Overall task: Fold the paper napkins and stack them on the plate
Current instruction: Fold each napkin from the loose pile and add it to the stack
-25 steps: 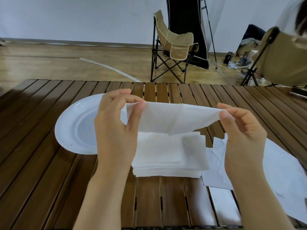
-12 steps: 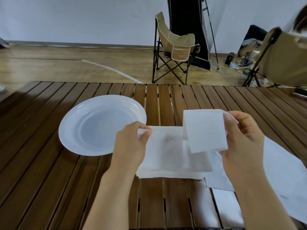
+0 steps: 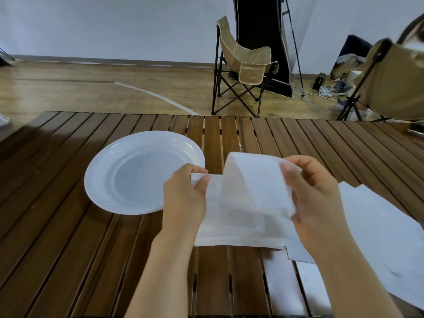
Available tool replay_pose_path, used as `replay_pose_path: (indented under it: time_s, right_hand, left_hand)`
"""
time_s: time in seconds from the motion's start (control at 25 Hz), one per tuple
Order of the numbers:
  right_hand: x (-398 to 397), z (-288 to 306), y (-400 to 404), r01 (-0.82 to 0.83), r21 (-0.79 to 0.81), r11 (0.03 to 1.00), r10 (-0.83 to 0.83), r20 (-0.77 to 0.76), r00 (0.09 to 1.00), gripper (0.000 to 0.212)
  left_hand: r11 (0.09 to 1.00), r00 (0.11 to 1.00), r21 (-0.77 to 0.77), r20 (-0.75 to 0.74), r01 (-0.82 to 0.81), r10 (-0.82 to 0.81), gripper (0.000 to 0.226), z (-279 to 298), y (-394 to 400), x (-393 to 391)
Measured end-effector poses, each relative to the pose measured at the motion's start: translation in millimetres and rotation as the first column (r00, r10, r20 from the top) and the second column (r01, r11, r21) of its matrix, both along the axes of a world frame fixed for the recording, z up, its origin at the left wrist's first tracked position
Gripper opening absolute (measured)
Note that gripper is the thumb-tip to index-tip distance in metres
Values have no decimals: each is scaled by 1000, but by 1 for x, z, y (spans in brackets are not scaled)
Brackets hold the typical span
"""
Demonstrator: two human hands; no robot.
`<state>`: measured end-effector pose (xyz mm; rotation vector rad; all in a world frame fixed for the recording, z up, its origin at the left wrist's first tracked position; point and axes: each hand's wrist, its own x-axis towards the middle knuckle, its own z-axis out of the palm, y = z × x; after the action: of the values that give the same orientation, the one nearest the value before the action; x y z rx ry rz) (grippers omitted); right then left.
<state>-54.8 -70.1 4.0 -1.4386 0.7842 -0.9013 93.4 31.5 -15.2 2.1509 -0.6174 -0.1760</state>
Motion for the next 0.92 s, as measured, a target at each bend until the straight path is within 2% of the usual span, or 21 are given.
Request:
replay_pose_path:
  time_s: [0.04,0.12,0.24,0.4,0.6,0.72,0.92]
  right_hand:
    - [4,-5,0,27,-66,997,-36,-137,990,8]
    - [11,-15,1,34,-141,989,-79,-323,943,23]
    - [15,-21,7,-37,-224,974,-68,-442,894,40]
    - [15,-22,8,-63,-290,955,-74,-440,895,39]
    - [19,-17,15,-33,-324,946,-79,-327,942,42]
    - [26,-20,21,-37,-310,950,-67,-318,946,42]
    - [34,-28,26,104,-298,949,-204,-327,923,24]
  left_hand:
    - [1000,1000,-14,-18,-12,12,19,1,0,0]
    - [998,999,-59,-35,-37,35,23,3,3,1]
    - [992,994,-68,-35,-103,101,17,7,13,4]
    - [992,992,52,-50,-112,115,8,3,18,3]
    - [990,984,56,-115,-131,137,9,1,16,4]
    - [989,982,58,-124,-134,140,12,1,16,3]
    - [988,980,64,-132,-144,151,16,-1,17,4]
